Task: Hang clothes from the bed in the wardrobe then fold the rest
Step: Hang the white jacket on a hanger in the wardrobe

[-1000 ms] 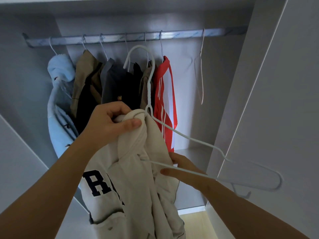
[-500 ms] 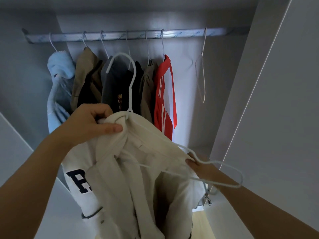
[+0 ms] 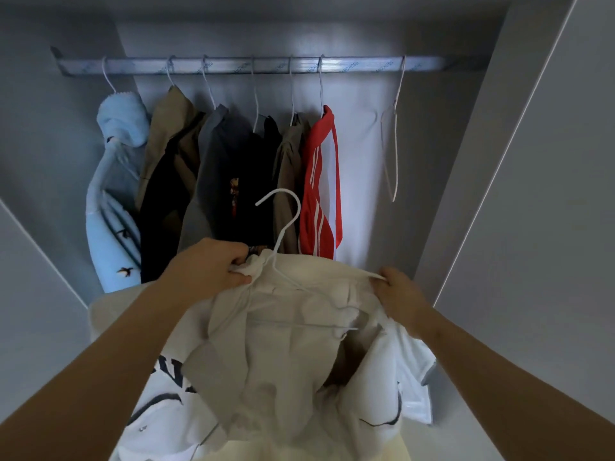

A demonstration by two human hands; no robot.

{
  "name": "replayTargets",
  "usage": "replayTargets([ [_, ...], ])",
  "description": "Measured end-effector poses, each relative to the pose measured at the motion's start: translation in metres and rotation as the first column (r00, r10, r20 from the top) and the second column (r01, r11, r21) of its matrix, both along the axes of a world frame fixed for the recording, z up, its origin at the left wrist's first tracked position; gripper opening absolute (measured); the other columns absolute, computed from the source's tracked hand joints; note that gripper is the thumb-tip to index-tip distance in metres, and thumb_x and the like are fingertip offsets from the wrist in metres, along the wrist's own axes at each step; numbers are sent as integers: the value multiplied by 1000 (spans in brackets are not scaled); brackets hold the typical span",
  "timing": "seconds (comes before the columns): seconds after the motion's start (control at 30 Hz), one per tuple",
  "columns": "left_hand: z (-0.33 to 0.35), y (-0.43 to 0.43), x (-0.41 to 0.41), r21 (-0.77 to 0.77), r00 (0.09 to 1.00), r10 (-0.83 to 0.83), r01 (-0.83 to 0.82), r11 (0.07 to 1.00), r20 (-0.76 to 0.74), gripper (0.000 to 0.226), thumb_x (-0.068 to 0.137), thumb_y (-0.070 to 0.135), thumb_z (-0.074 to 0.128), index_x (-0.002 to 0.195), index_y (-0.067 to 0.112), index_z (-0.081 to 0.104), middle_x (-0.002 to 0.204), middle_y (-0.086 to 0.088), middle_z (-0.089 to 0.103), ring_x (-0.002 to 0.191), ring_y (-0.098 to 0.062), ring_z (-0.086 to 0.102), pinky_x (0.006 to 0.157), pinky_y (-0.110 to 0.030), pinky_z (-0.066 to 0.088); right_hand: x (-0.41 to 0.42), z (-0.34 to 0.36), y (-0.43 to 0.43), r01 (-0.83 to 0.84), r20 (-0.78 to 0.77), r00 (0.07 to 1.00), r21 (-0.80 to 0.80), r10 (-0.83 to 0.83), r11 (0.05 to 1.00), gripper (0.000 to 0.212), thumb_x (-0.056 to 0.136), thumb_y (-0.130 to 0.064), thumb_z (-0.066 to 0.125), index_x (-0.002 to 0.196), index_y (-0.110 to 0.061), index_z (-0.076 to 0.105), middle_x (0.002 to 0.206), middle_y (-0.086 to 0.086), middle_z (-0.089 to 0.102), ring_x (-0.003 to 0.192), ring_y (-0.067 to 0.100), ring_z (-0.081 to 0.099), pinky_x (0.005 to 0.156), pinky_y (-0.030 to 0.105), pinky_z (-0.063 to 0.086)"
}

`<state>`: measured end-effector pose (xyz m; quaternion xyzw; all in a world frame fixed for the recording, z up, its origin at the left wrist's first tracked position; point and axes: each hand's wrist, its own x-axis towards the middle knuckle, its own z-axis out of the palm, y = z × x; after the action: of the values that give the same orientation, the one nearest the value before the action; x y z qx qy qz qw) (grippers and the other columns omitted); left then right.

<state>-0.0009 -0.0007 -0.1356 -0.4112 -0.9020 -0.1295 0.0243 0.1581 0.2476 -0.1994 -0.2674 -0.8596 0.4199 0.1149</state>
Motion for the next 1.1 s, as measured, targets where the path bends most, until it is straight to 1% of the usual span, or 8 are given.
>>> replayTargets([
  [0.27,-17,24,20,189,964,243,-220,957,-107,30,91,37,52,79,16,35,67,0,44,69,-26,53,56,-30,34,-17,55,-43,-41,-278,959,-309,-49,950,13,97,-27,42,90,-20,51,83,-7,54,75,10,52,62,22,39],
  [0.4,-10,12,18,492,963,267,-215,844,-36,39,83,37,65,63,28,32,55,7,42,51,-9,43,48,-27,31,-13,63,-57,-328,-124,937,3,326,945,13,93,-33,53,83,-33,45,76,-18,52,66,1,52,53,5,40],
  [0.47,-6,6,19,574,967,255,-216,790,14,39,79,38,70,62,30,35,57,7,48,54,-8,48,51,-29,38,-10,63,-58,-435,-52,899,27,435,900,13,87,-36,60,78,-32,52,71,-17,55,62,2,54,60,11,45],
  [0.6,-2,-1,25,676,986,164,-142,723,32,41,73,29,77,59,32,38,55,14,51,52,-1,49,50,-18,37,-11,67,-47,-32,-341,910,509,236,860,28,90,-37,50,99,-18,69,100,-5,65,91,5,52,89,25,37],
  [0.7,4,-4,30,718,994,107,-73,692,-1,42,71,24,78,59,33,39,62,24,53,57,6,50,51,-9,35,-14,74,-34,1,-168,974,681,155,732,41,94,-49,38,115,-22,60,116,2,59,109,19,49,99,34,30],
  [0.8,9,2,36,702,996,83,-40,711,-27,44,71,22,78,60,37,38,55,14,50,51,-5,47,53,-22,39,-12,74,-35,-292,95,950,619,299,729,65,78,-69,10,93,-23,54,73,-8,55,69,9,52,68,23,42],
  [0.87,8,11,46,641,995,57,7,768,-80,49,72,17,79,61,38,36,50,11,42,47,-8,41,51,-30,39,-14,69,-43,-322,59,930,613,364,722,60,68,-76,11,82,-28,45,62,-13,47,56,2,45,52,16,30],
  [1.1,17,26,43,366,985,-46,104,925,-164,16,90,27,56,87,12,54,75,2,52,68,-19,53,58,-30,38,-17,61,-46,-185,-67,965,512,254,839,36,87,-60,40,63,-34,33,57,-14,41,52,-1,42,49,14,23],
])
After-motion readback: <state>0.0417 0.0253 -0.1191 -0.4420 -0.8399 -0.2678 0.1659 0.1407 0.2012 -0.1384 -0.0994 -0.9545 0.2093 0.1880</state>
